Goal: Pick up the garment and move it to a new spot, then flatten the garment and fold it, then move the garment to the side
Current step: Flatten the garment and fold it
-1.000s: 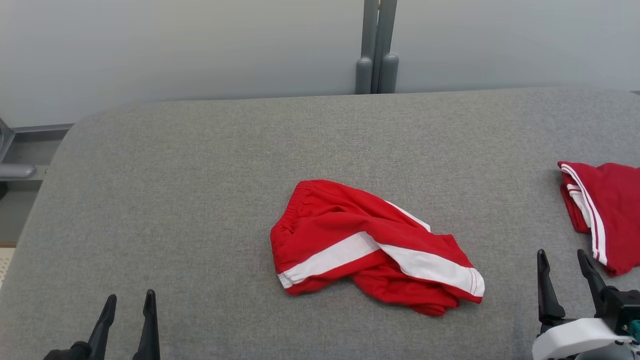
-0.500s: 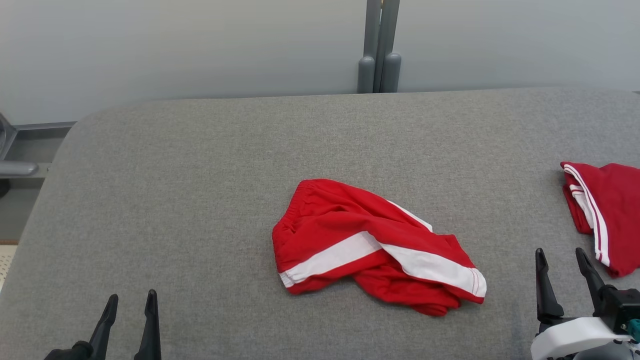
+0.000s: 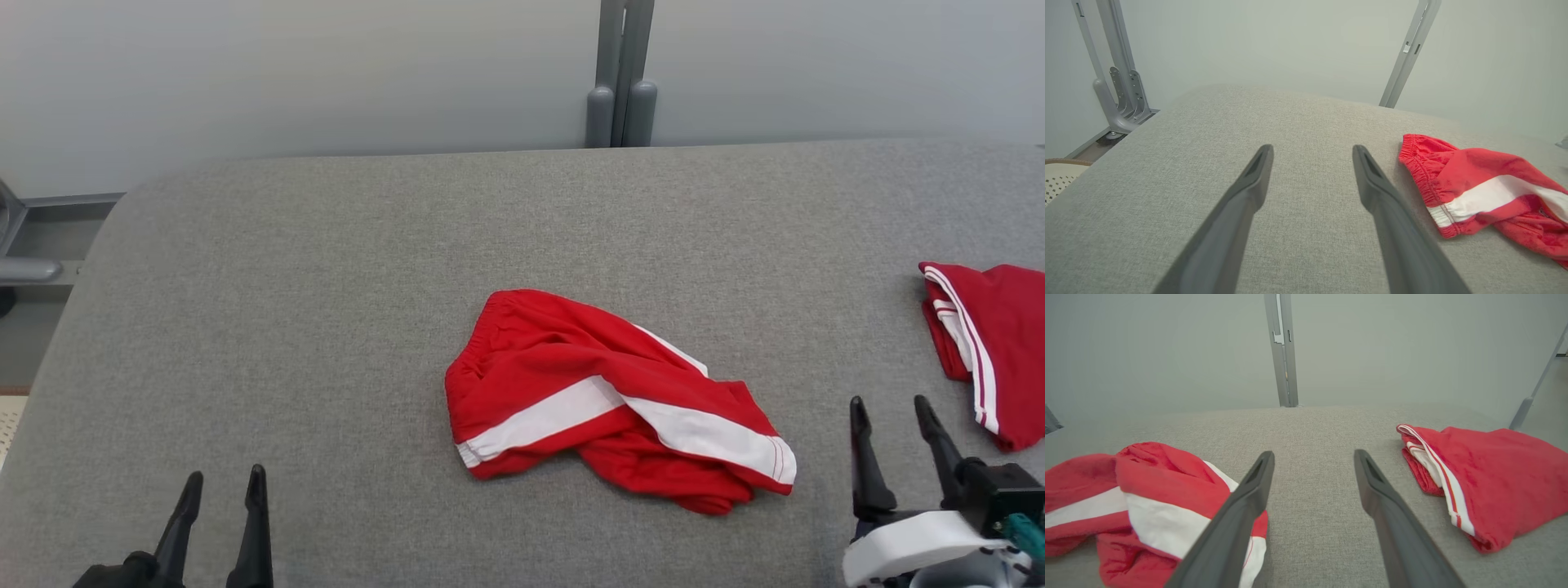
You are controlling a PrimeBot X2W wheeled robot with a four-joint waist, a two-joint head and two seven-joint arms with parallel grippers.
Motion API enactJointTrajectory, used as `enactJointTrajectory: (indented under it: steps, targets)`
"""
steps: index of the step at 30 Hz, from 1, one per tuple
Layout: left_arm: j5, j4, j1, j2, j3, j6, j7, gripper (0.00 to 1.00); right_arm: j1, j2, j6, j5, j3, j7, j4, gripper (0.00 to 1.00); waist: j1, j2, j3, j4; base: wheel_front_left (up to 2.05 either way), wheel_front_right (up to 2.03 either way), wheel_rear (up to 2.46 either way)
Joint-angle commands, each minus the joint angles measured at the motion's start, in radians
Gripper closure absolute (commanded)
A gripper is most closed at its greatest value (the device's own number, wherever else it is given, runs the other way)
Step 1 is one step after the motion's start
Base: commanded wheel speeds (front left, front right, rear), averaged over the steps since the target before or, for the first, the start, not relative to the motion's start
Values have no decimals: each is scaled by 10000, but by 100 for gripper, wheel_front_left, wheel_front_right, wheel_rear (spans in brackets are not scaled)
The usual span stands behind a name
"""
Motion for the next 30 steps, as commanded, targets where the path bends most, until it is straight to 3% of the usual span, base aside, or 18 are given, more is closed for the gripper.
enactJointTrajectory:
  steps: [1,3,6,11,16,19,30]
  targets:
    - [-177,-58,-98,5,-138,-31,-26,0,-36,65,-4,156,261,-34,174,0,0,0,40,-30,0,0,0]
    - [-521,-232,-222,60,-428,-31,278,0,-267,-133,-2,355,809,496,134,0,0,0,102,-54,0,0,0]
    - [-926,-744,-388,103,-905,-31,1793,0,-358,-538,-7,752,1432,1997,-431,0,0,0,199,-70,0,0,0]
    - [-1238,-2155,-620,-1,-1736,427,4421,0,-142,-727,-2,1292,1320,4682,-1669,0,0,0,640,-79,0,0,0]
    - [-1765,-3133,-893,-275,-2276,754,6035,0,177,-658,-2,1590,1354,6560,-2516,0,0,0,1319,-66,0,0,0]
    - [-1817,-3472,-1088,-150,-2525,776,6708,0,300,-624,-4,1625,1331,7113,-2842,0,0,0,1746,-93,0,0,0]
    - [-1744,-3160,-1791,-135,-2852,796,7425,0,-350,-408,-2,1606,1747,7237,-2426,0,0,0,2711,-250,0,0,0]
